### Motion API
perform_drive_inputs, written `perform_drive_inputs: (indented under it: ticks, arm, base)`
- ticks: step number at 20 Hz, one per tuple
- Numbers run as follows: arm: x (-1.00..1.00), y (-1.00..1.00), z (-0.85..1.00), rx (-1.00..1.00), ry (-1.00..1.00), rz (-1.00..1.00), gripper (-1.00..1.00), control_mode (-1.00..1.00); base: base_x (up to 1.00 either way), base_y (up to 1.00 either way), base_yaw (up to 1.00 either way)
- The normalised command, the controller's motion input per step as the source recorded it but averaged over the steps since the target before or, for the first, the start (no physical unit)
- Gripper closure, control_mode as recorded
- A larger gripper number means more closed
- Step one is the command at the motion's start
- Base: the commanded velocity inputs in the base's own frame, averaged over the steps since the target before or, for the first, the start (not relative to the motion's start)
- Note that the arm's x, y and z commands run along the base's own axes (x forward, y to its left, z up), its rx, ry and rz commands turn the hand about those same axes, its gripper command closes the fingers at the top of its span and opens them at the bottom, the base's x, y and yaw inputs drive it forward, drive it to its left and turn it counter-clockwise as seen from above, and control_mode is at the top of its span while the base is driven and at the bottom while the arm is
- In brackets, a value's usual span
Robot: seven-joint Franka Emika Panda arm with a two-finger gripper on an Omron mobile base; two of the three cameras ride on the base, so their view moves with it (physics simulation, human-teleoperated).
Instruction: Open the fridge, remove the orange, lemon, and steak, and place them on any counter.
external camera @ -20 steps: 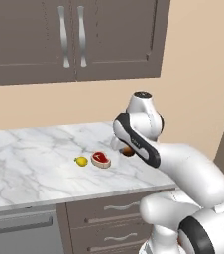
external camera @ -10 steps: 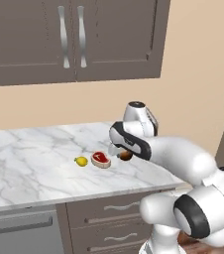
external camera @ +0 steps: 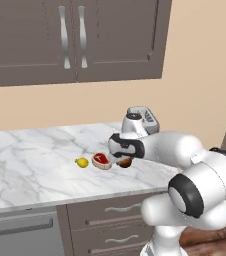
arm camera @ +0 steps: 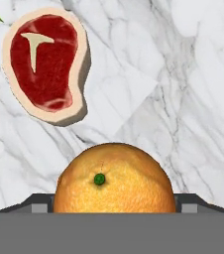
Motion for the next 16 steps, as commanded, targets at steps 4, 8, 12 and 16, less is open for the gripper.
perform_drive_inputs:
  ticks: [4, 8, 12, 16]
  arm:
    - [0.17, 0.0, -0.23, -0.01, 0.0, 0.0, 1.0, -1.0]
    - [0.05, 0.0, -0.01, 0.0, 0.0, 0.0, 1.0, -1.0]
    - [0.0, 0.0, 0.0, 0.0, 0.02, 0.0, 1.0, -1.0]
    - [0.01, 0.0, 0.0, 0.0, 0.0, 0.0, -1.0, -1.0]
  base:
    - [0.0, 0.0, 0.0]
    - [0.0, 0.0, 0.0]
    - [0.0, 0.0, 0.0]
    - [0.0, 0.0, 0.0]
